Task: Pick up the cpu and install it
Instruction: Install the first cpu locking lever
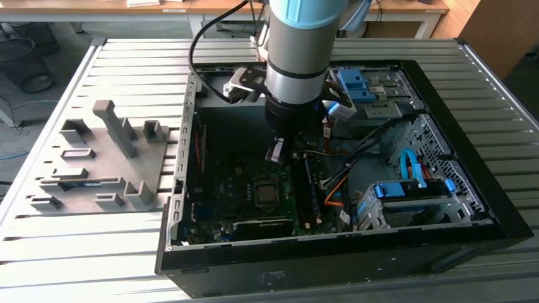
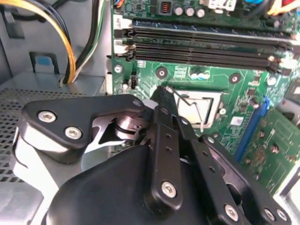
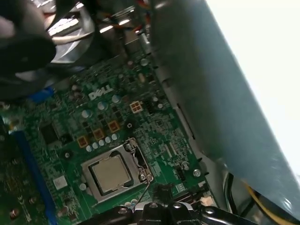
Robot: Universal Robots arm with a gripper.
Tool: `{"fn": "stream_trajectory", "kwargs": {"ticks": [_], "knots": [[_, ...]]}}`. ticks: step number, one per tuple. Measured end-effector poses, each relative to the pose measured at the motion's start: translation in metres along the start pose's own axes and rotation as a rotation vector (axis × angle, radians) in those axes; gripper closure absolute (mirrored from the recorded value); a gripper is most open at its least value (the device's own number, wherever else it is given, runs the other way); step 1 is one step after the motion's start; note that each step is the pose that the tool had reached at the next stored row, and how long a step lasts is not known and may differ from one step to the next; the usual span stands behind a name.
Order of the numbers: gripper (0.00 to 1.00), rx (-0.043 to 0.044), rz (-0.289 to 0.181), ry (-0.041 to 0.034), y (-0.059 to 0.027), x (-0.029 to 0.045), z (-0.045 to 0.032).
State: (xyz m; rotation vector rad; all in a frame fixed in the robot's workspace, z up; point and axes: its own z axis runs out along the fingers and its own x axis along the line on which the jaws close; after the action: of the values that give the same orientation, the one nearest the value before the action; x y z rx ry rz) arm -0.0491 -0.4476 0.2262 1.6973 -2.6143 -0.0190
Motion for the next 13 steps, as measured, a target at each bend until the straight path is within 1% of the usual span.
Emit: {"fn": "stream_trajectory", "kwargs": {"ticks": [6,8,10,13], "knots": [[0.9,0.0008,-0.056,0.0014,-0.0003,0.0011,0.0026],[0.9,0.001,-0.063,0.0016,-0.0007,0.0023,0.0029],[0.9,0.0013,-0.066,0.0025,-0.0012,0.0044,0.0031],[0.9,0.0015,-0.067,0.003,-0.0036,0.0106,0.0037]]}}
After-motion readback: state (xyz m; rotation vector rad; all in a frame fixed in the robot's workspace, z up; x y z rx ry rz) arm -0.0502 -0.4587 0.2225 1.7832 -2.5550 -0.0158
